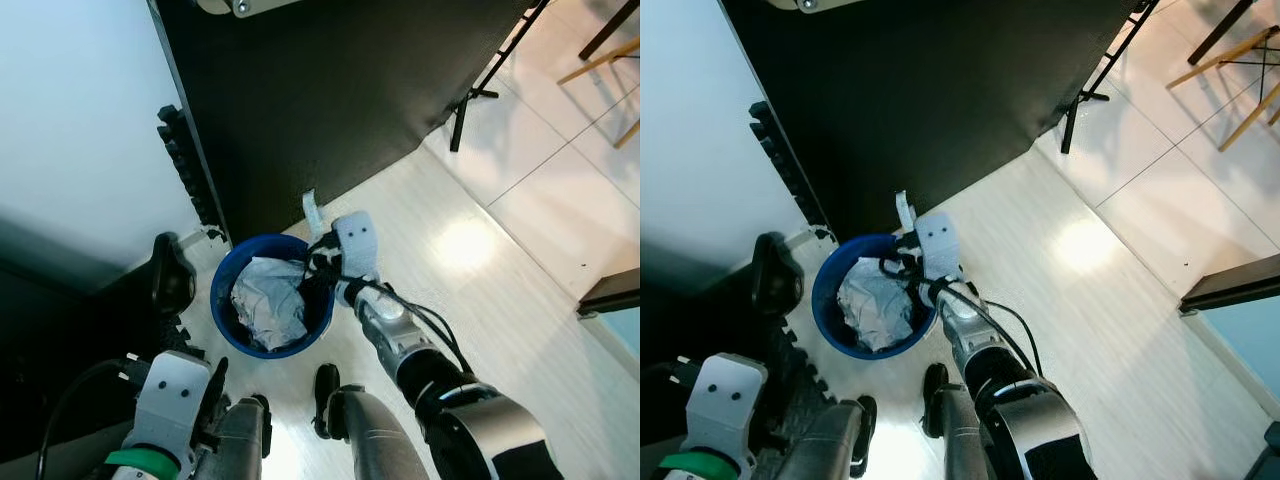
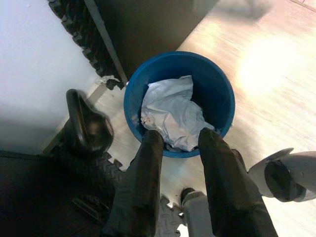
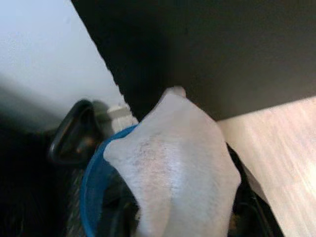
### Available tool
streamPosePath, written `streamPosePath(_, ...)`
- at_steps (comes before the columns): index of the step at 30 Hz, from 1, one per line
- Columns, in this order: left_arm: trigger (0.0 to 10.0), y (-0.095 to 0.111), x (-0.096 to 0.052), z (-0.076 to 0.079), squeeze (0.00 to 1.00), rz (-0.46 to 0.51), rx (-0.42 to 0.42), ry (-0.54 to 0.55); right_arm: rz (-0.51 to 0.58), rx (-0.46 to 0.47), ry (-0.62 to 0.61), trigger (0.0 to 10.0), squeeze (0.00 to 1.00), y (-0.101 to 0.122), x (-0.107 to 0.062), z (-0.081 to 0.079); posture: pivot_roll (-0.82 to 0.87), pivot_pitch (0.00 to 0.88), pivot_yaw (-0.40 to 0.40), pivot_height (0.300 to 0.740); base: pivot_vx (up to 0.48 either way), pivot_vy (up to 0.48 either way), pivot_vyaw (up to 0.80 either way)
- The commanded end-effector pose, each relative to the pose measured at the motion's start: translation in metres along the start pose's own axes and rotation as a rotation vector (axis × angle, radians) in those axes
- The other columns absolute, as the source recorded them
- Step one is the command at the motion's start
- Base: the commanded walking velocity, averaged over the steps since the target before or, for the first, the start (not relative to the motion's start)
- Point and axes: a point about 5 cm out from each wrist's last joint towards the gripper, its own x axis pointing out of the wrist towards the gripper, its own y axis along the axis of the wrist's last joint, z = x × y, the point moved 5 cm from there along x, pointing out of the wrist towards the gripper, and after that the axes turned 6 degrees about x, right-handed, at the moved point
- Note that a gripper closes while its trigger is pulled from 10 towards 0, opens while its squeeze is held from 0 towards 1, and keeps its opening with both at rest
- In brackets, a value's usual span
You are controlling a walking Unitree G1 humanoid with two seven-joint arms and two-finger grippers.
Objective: Clean up the room
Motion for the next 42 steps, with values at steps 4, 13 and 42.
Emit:
streamPosePath(4,10.0,-0.002,0.014,0.006,0.00,-0.009,-0.003,-0.014,-0.043,-0.016,-0.018,10.0,0.00,-0.014,-0.007,0.010,0.22,0.289,-0.063,0.740,0.000,0.000,0.00)
streamPosePath(13,10.0,0.005,0.062,0.000,0.00,0.016,-0.016,0.006,0.024,0.031,-0.015,10.0,0.00,-0.011,-0.020,0.034,0.13,0.150,-0.056,0.740,0.000,0.000,0.00)
streamPosePath(42,10.0,0.001,0.057,-0.004,0.00,0.012,-0.016,0.055,-0.097,0.140,0.224,10.0,0.56,-0.026,-0.003,-0.056,0.26,0.200,-0.092,0.740,0.000,0.000,0.00)
